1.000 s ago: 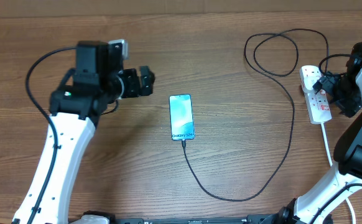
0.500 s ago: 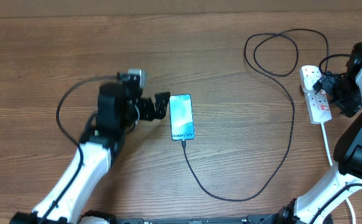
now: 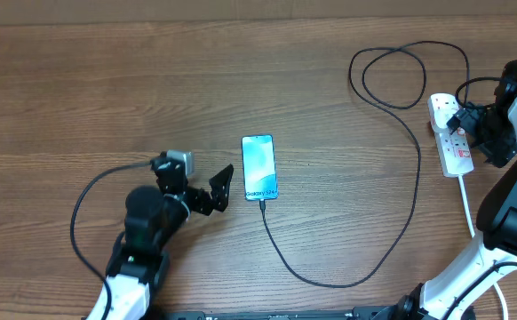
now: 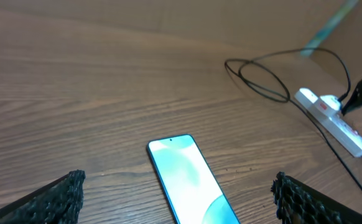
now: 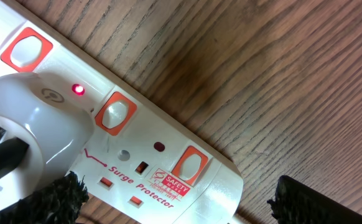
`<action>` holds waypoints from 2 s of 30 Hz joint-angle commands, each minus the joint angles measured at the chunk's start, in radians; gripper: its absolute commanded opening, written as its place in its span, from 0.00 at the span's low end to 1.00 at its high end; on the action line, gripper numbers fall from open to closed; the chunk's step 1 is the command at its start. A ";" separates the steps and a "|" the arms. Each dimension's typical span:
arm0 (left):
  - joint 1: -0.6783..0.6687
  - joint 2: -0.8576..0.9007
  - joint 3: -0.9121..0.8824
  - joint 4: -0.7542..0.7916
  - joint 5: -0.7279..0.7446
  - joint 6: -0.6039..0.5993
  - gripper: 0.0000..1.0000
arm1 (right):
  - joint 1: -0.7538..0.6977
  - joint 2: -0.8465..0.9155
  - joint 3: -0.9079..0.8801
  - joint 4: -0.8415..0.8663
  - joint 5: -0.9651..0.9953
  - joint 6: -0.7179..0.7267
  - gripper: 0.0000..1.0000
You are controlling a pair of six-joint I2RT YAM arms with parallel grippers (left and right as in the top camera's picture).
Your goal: Plug charger to phone and switch on socket
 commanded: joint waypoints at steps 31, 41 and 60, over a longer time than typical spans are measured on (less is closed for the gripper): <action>0.000 -0.704 -0.235 -0.400 -0.226 -0.082 1.00 | 0.016 -0.030 0.030 0.124 -0.032 0.067 1.00; 0.003 -0.940 -0.235 -0.477 -0.242 -0.001 1.00 | 0.016 -0.030 0.030 0.124 -0.032 0.067 1.00; 0.014 -0.937 -0.235 -0.477 -0.241 -0.001 1.00 | 0.016 -0.030 0.030 0.124 -0.032 0.067 1.00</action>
